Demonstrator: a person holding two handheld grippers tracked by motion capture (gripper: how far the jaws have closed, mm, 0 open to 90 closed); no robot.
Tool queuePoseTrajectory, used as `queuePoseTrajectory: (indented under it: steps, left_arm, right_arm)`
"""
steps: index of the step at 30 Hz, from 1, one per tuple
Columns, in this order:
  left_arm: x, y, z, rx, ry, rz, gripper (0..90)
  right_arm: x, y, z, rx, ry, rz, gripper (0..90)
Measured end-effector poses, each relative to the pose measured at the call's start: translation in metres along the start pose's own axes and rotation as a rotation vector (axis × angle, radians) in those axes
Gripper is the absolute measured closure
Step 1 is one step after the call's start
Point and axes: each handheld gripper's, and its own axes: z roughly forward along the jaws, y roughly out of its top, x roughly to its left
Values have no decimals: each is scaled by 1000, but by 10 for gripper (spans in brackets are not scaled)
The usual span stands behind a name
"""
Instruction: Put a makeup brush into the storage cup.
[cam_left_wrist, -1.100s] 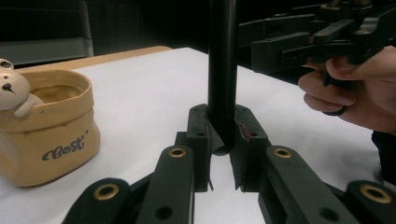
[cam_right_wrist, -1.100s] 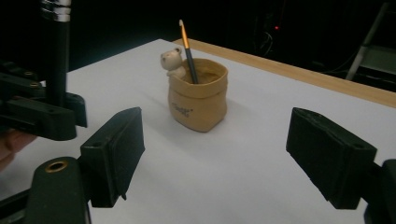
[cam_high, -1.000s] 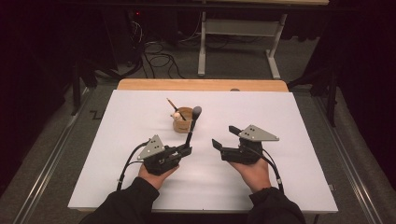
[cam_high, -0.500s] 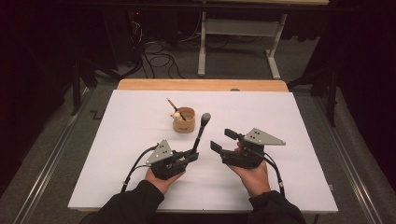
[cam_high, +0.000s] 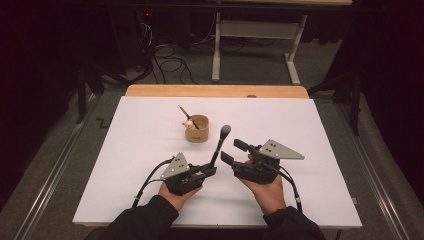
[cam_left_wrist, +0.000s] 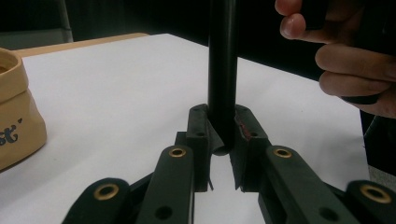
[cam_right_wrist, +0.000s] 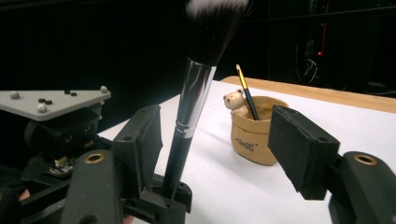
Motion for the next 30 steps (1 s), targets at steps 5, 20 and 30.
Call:
queuePoseTrajectory:
  steps: [5, 20, 30]
  left_arm:
    - [-3, -1, 2, 5, -11, 8, 792]
    - [-12, -4, 8, 24, -34, 21, 792]
    - [-13, -5, 9, 20, -32, 23, 792]
  right_arm:
    - [2, 0, 0, -14, 13, 16, 448]
    - [3, -2, 0, -37, 41, 67, 600]
    - [3, -3, 1, -38, 56, 86, 681]
